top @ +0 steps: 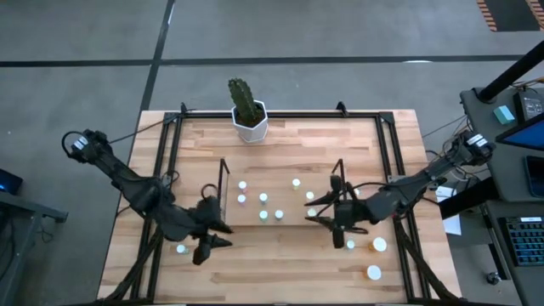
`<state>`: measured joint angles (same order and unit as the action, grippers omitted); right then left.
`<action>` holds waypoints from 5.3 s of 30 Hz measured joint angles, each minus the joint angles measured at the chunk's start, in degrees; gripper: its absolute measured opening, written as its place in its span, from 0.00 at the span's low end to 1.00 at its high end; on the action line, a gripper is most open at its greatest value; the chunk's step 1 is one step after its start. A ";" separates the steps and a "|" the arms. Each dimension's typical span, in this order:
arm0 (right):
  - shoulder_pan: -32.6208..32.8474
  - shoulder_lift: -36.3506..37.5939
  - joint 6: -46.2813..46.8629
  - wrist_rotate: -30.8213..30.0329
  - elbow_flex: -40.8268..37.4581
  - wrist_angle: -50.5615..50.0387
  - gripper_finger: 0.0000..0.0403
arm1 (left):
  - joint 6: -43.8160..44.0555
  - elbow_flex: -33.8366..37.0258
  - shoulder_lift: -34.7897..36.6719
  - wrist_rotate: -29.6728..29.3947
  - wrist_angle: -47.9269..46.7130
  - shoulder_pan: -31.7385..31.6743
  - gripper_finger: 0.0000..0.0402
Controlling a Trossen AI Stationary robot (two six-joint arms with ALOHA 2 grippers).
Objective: Pick and place medicine bottles onto shelf by color
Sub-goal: Put the green pill bottle on the shelf aligned with the other green pill bottles
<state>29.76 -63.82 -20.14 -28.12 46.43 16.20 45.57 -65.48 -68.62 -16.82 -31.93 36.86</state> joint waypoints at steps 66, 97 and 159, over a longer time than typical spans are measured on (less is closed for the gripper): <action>1.11 2.89 2.24 4.59 -4.03 1.70 0.37 | 60.35 8.60 -12.87 27.06 -22.59 14.96 0.24; 1.11 2.89 2.10 4.57 -4.04 1.65 0.37 | -19.97 -19.77 -13.29 19.39 -24.00 -24.00 0.25; 0.20 2.96 -1.49 3.98 -4.04 1.27 0.37 | -53.95 -24.14 -36.28 11.35 -28.47 -40.72 0.25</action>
<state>29.95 -60.86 -21.63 -24.14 42.39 17.47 -8.38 -89.62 -104.90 -5.48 -60.40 -3.86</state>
